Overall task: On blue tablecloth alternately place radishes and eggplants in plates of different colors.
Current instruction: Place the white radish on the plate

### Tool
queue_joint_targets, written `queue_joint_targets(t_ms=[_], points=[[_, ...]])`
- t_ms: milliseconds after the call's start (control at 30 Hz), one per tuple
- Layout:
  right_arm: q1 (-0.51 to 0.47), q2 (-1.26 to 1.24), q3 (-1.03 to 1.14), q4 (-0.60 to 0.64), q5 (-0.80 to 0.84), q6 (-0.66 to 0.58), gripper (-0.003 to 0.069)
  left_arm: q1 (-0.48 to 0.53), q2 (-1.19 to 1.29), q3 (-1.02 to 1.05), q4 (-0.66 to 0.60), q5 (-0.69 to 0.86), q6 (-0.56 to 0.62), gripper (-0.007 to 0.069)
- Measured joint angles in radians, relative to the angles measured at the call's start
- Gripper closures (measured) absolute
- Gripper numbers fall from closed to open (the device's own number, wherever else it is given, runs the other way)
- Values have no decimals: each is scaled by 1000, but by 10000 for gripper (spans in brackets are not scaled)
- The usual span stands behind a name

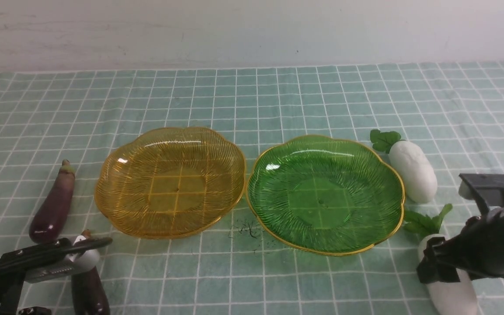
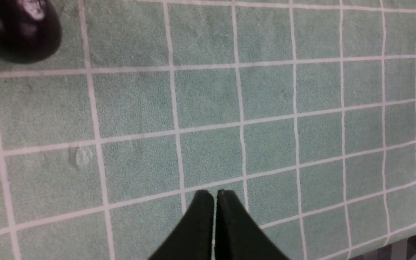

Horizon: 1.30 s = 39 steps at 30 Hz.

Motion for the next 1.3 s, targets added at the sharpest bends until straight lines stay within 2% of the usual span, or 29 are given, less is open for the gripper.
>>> queue_joint_targets(t_ms=[100,333,400,467,567,600,733,933,1100,1167,1300], points=[[0,0,-17,0,56,0,150,0,0,0,0,0,0,631],[0,0,-167,0,333,0,149,0,0,0,0,0,0,631],[0,-6,-223,15,388,0,149,0,0,0,0,0,0,631],[0,-23,-297,98,413,-22,149,0,0,0,0,0,0,631],[4,-28,-327,187,397,-71,149,0,0,0,0,0,0,631],[24,-29,-336,285,336,-156,149,0,0,0,0,0,0,631],[94,9,-338,416,180,-283,149,0,0,0,0,0,0,631],[149,127,-338,462,-39,-310,149,0,0,0,0,0,0,631],[149,184,-338,474,-102,-311,145,0,0,0,-1,0,0,631],[149,189,-338,474,-102,-311,120,0,0,0,-1,0,0,631],[141,186,-347,469,-96,-311,20,0,0,0,-1,0,0,631]])
